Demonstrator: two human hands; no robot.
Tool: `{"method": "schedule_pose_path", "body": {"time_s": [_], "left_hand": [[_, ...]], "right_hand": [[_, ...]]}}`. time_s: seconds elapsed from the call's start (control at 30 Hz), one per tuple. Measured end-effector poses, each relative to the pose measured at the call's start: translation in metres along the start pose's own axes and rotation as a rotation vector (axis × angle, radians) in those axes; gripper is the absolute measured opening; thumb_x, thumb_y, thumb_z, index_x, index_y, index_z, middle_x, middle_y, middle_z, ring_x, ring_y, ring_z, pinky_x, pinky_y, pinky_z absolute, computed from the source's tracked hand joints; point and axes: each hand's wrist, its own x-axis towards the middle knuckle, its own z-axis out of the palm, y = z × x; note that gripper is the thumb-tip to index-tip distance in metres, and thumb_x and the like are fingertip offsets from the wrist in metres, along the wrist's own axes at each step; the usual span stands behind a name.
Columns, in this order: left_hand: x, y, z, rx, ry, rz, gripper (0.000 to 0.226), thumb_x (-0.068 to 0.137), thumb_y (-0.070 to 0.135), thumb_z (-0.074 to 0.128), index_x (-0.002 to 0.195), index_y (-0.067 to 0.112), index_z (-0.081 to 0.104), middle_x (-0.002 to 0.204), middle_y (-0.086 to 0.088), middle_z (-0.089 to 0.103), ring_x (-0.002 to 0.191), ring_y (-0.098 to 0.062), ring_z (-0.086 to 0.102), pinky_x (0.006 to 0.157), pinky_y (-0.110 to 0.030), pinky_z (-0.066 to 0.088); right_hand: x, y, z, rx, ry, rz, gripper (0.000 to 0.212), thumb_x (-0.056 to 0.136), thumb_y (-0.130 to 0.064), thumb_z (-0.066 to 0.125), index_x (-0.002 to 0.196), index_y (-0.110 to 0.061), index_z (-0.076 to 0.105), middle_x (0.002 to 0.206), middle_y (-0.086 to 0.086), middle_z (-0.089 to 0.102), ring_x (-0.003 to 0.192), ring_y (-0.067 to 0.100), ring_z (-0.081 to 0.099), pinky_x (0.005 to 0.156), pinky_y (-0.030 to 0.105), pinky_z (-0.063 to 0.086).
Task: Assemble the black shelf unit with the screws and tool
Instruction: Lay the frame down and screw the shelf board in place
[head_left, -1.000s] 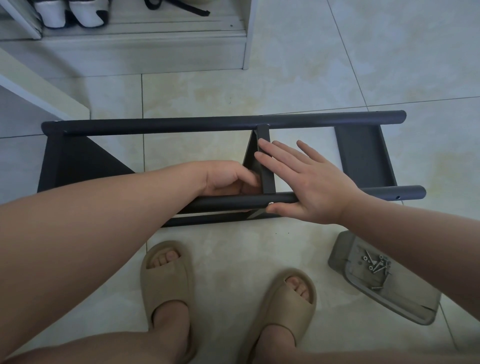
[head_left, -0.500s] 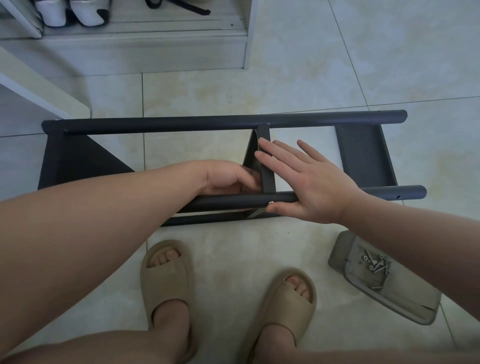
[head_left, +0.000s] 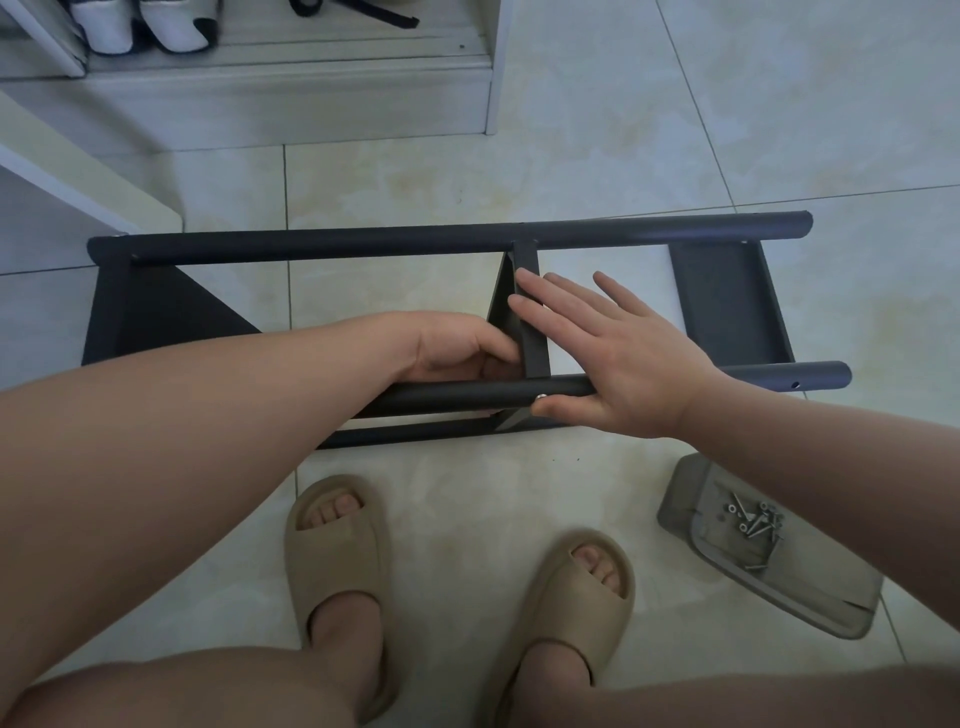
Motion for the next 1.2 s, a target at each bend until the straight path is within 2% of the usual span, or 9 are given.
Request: {"method": "schedule_pose_path", "body": {"time_s": [0.1, 0.27, 0.47, 0.6, 0.7, 0.8, 0.93, 1.0, 1.2], "left_hand": [[-0.0017, 0.0021, 0.0032, 0.051, 0.018, -0.038, 0.026, 0.098, 0.011, 0.046, 0.091, 0.01, 0.071, 0.075, -0.002, 0.072, 0.063, -0.013, 0.066, 0.059, -0.022, 0.052], [-0.0032, 0.0017, 0.0017, 0.044, 0.013, -0.017, 0.026, 0.091, 0.01, 0.052, 0.109, 0.007, 0.07, 0.103, -0.01, 0.074, 0.095, -0.023, 0.07, 0.093, -0.036, 0.052], [-0.0018, 0.0, 0.0, -0.011, -0.013, 0.02, 0.025, 0.089, 0.003, 0.05, 0.102, 0.008, 0.071, 0.095, -0.008, 0.074, 0.086, -0.02, 0.07, 0.084, -0.032, 0.054], [0.0001, 0.0001, -0.0004, -0.056, -0.034, 0.001, 0.036, 0.093, 0.009, 0.045, 0.085, 0.014, 0.079, 0.08, -0.005, 0.074, 0.071, -0.016, 0.07, 0.065, -0.025, 0.055], [0.0029, -0.0002, 0.001, 0.017, 0.0, -0.043, 0.027, 0.098, 0.012, 0.048, 0.09, 0.009, 0.073, 0.076, -0.006, 0.07, 0.066, -0.016, 0.065, 0.063, -0.025, 0.053], [0.0036, -0.0015, -0.0003, 0.024, 0.006, -0.019, 0.035, 0.098, 0.009, 0.048, 0.08, 0.016, 0.078, 0.076, -0.003, 0.072, 0.067, -0.014, 0.068, 0.062, -0.023, 0.054], [0.0015, -0.0017, -0.0016, -0.02, -0.004, 0.015, 0.032, 0.095, -0.001, 0.045, 0.087, 0.012, 0.074, 0.079, -0.004, 0.073, 0.07, -0.014, 0.07, 0.064, -0.023, 0.056], [0.0019, -0.0015, -0.0026, -0.046, -0.021, 0.025, 0.04, 0.094, -0.003, 0.044, 0.08, 0.015, 0.077, 0.079, -0.005, 0.074, 0.07, -0.015, 0.071, 0.064, -0.023, 0.056], [0.0036, -0.0031, -0.0005, -0.01, -0.027, -0.046, 0.031, 0.096, 0.012, 0.048, 0.083, 0.014, 0.076, 0.077, -0.004, 0.07, 0.067, -0.015, 0.065, 0.063, -0.025, 0.054]], "right_hand": [[-0.0008, -0.0007, 0.001, -0.001, 0.007, 0.002, 0.09, 0.091, -0.076, 0.03, 0.163, -0.024, 0.012, 0.169, -0.009, -0.002, 0.157, 0.017, 0.009, 0.127, 0.049, 0.01], [-0.0012, -0.0015, 0.0025, -0.005, 0.024, 0.0, 0.09, 0.091, -0.077, 0.029, 0.163, -0.024, 0.014, 0.169, -0.008, 0.0, 0.157, 0.017, 0.009, 0.126, 0.05, 0.01], [-0.0006, -0.0002, 0.0027, -0.005, 0.037, -0.003, 0.09, 0.091, -0.076, 0.03, 0.163, -0.024, 0.014, 0.169, -0.009, 0.001, 0.157, 0.017, 0.009, 0.126, 0.05, 0.01], [-0.0003, 0.0, 0.0036, -0.004, 0.051, -0.008, 0.089, 0.092, -0.075, 0.031, 0.162, -0.024, 0.016, 0.169, -0.008, 0.002, 0.156, 0.016, 0.009, 0.126, 0.05, 0.01], [-0.0004, 0.0011, 0.0042, -0.012, 0.069, -0.017, 0.089, 0.092, -0.074, 0.032, 0.162, -0.022, 0.017, 0.169, -0.006, 0.003, 0.156, 0.015, 0.008, 0.126, 0.05, 0.01], [-0.0004, 0.002, 0.0052, -0.015, 0.09, -0.028, 0.088, 0.093, -0.073, 0.034, 0.162, -0.02, 0.018, 0.169, -0.004, 0.005, 0.156, 0.015, 0.008, 0.126, 0.051, 0.011], [0.0, 0.0021, 0.006, -0.025, 0.109, -0.041, 0.088, 0.094, -0.072, 0.034, 0.162, -0.019, 0.018, 0.169, -0.003, 0.007, 0.156, 0.016, 0.007, 0.126, 0.051, 0.009], [0.0003, 0.0022, 0.0058, -0.026, 0.107, -0.049, 0.088, 0.094, -0.072, 0.033, 0.162, -0.018, 0.018, 0.17, -0.002, 0.006, 0.157, 0.016, 0.006, 0.126, 0.052, 0.009], [0.0002, 0.0004, 0.0049, 0.007, 0.102, -0.05, 0.088, 0.094, -0.071, 0.034, 0.162, -0.018, 0.017, 0.17, -0.002, 0.006, 0.157, 0.015, 0.005, 0.127, 0.05, 0.008]]}}
